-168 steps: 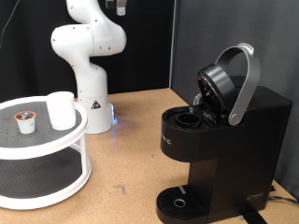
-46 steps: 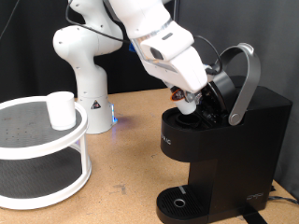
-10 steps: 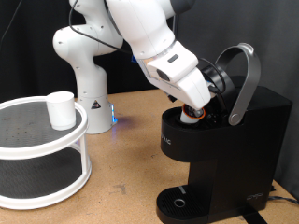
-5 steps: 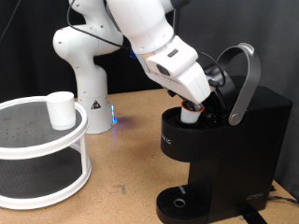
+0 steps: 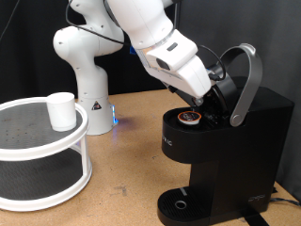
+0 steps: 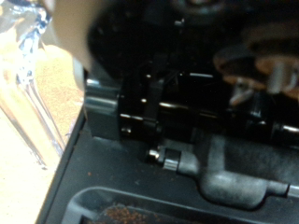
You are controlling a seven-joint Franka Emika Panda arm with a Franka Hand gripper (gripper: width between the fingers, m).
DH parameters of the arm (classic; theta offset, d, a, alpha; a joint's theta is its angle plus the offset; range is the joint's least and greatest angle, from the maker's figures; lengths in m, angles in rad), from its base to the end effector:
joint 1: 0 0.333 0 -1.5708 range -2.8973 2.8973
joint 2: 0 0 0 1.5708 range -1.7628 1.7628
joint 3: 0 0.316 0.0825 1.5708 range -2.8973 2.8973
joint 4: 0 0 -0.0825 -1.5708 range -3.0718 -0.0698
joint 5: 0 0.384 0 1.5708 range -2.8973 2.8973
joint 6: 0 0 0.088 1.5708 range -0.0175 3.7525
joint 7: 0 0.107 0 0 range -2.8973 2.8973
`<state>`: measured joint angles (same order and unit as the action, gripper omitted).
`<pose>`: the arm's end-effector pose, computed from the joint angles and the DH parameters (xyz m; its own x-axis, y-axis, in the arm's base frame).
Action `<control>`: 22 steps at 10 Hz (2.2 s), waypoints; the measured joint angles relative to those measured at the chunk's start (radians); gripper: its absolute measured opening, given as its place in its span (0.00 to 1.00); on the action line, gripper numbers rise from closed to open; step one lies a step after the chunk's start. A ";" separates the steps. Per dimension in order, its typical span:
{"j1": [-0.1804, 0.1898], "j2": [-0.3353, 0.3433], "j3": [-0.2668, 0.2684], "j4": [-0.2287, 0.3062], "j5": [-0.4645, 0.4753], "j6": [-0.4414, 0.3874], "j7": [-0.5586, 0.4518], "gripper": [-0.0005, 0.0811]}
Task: Make a cup of coffee with the keurig machine
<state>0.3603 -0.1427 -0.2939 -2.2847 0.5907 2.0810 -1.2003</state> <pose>0.4879 0.0587 0.4125 0.5811 0.7011 0.4132 0.8135 -0.4865 -0.3187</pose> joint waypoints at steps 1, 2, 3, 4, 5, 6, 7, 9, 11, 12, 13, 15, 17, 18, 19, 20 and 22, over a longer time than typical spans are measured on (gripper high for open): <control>0.000 -0.001 0.000 0.000 0.000 0.000 0.002 0.99; -0.002 -0.001 -0.001 0.000 -0.005 0.000 0.005 0.99; -0.004 -0.001 -0.001 0.000 -0.010 0.000 0.006 0.99; -0.008 -0.001 -0.003 0.000 -0.017 0.004 0.013 0.99; -0.012 -0.001 -0.005 -0.007 -0.020 0.068 0.028 0.99; -0.013 -0.002 -0.001 -0.024 -0.020 0.130 0.039 0.99; -0.013 -0.001 -0.002 -0.023 -0.020 0.106 0.036 0.99; -0.015 -0.012 -0.023 -0.013 0.035 0.060 0.010 0.99; -0.027 -0.055 -0.058 -0.001 0.086 0.007 -0.011 0.99; -0.034 -0.077 -0.070 0.005 0.087 -0.009 -0.010 0.99; -0.042 -0.099 -0.078 0.014 0.087 -0.015 -0.009 0.99; -0.056 -0.132 -0.097 0.040 0.087 -0.054 -0.004 0.99; -0.071 -0.153 -0.118 0.071 0.086 -0.102 -0.001 0.99; -0.077 -0.157 -0.119 0.075 0.086 -0.111 0.002 0.99; -0.077 -0.155 -0.119 0.074 0.086 -0.111 0.002 0.99; -0.075 -0.153 -0.119 0.074 0.109 -0.114 0.002 0.99; -0.063 -0.143 -0.119 0.090 0.188 -0.149 0.003 0.99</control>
<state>0.2975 -0.2861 -0.4125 -2.1943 0.7787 1.9321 -1.1977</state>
